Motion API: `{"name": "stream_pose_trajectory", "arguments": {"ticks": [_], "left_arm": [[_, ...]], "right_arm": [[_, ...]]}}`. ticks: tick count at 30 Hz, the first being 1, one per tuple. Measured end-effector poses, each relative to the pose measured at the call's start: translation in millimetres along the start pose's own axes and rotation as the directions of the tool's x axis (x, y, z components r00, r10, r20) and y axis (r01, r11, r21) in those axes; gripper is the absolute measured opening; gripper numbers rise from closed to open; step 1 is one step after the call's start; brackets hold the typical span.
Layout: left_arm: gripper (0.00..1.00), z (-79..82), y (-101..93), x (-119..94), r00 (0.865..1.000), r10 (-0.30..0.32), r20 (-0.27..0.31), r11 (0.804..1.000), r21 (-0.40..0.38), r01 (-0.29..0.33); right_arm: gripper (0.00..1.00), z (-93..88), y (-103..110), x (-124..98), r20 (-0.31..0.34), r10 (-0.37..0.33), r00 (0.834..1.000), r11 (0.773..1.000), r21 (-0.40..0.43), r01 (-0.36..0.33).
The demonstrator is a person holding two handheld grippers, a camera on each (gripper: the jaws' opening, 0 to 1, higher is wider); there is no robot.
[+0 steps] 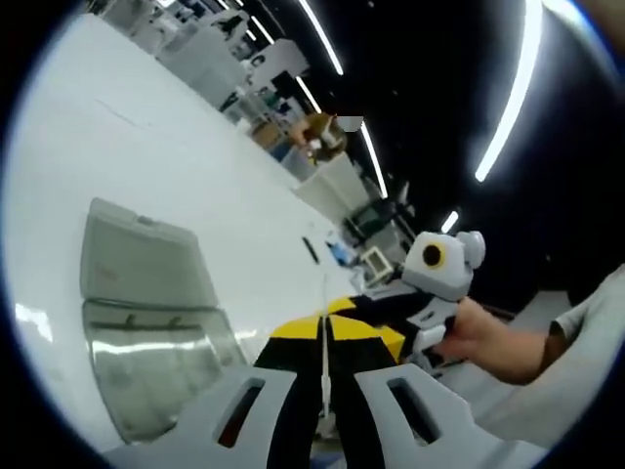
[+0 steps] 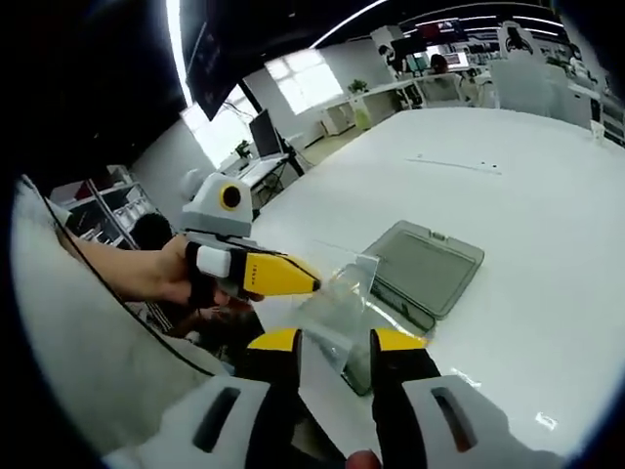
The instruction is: Insert the divider into the dual guide fixture by aligning both edges with the guide slots and pushing it downward to the bottom, including one-sided entry, uneven engagement, binding, and posture correction.
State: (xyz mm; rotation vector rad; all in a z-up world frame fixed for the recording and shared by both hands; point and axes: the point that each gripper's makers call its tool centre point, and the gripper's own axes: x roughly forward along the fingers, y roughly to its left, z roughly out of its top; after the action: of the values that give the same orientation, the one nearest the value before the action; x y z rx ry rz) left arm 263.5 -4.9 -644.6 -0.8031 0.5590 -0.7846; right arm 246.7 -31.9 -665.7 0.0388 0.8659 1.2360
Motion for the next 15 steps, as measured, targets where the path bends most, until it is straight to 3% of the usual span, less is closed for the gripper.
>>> {"name": "stream_pose_trajectory", "arguments": {"ticks": [5, 15], "left_arm": [[0.00, 4.4, -3.9, -1.3, 1.000, -0.023, 0.001, 1.000, 0.002, 0.023], [0.00, 8.2, -18.6, -1.2, 0.995, -0.095, -0.024, 0.995, 0.019, 0.095]], "right_arm": [[0.22, 4.0, 3.8, -2.2, 0.025, 0.070, 0.997, 0.997, 0.026, -0.070], [0.19, 8.9, 14.3, -7.3, 0.081, 0.204, 0.976, 0.976, 0.066, -0.209]]}}
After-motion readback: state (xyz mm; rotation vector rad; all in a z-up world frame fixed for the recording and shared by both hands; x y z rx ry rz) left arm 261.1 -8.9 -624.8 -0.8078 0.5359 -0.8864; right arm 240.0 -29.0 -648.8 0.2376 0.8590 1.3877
